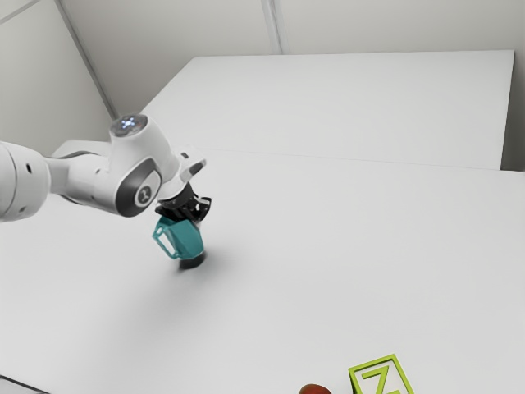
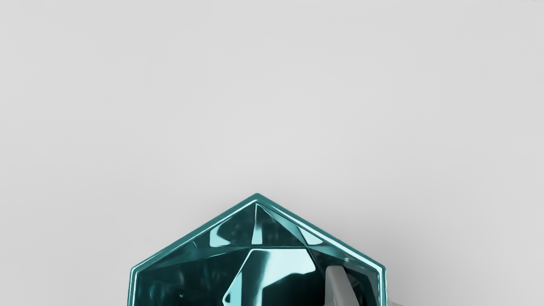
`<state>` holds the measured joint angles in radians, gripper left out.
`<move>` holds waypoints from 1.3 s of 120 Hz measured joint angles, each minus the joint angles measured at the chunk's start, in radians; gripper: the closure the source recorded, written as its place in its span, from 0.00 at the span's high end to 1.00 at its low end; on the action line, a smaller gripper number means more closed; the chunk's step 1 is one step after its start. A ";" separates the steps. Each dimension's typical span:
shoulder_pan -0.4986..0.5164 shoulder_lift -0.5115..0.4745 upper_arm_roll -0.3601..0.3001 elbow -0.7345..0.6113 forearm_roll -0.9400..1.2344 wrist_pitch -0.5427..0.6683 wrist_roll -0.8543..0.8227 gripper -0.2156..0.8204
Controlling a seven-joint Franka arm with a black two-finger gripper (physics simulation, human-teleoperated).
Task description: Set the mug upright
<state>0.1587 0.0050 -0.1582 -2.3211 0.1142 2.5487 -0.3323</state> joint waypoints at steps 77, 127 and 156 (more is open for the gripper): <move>-0.022 0.002 0.000 0.014 0.001 0.029 -0.109 0.62; -0.025 -0.097 0.001 0.164 -0.002 -0.196 -0.100 0.77; -0.047 -0.092 0.000 0.361 0.000 -0.447 -0.043 0.78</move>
<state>0.1114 -0.0868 -0.1579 -1.9602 0.1137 2.1013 -0.3754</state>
